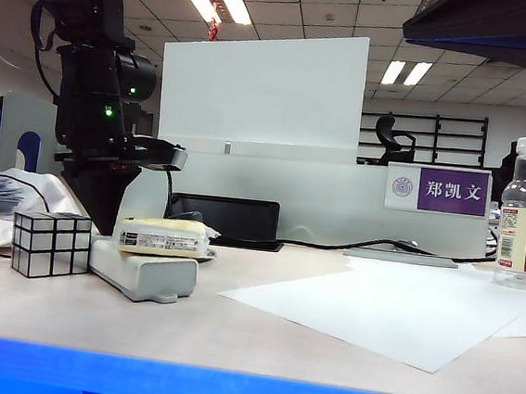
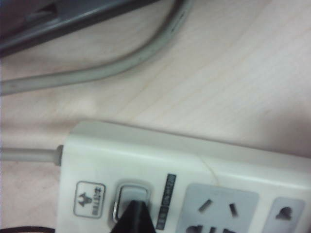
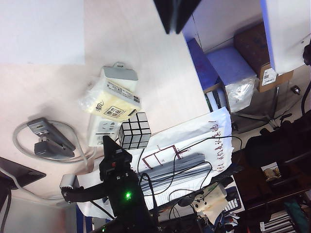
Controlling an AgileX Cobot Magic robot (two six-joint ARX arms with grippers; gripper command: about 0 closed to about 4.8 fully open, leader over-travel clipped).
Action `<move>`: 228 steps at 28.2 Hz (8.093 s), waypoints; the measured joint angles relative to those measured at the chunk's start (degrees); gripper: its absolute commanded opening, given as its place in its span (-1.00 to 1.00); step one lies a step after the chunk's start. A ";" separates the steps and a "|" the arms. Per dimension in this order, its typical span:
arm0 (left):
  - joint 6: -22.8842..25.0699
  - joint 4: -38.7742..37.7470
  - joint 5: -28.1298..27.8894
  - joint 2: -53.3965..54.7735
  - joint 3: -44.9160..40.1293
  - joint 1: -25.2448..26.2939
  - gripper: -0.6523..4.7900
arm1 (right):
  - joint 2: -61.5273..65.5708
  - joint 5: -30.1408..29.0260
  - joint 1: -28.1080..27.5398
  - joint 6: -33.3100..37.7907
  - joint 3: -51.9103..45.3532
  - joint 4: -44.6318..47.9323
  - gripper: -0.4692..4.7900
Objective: Press the button on the power strip.
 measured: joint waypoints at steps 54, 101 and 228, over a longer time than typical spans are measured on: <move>-36.22 35.01 6.88 -125.33 -74.05 -0.39 -0.78 | -37.57 28.30 -0.13 5.07 -0.02 -15.91 -0.81; -32.22 58.73 14.05 -125.52 -102.18 -0.44 -0.78 | -41.16 33.53 -0.22 13.25 -22.88 -1.03 -0.81; -34.95 58.71 -4.13 -125.55 -105.31 18.82 -0.78 | -41.16 34.64 -24.20 8.09 -23.45 -3.65 -0.81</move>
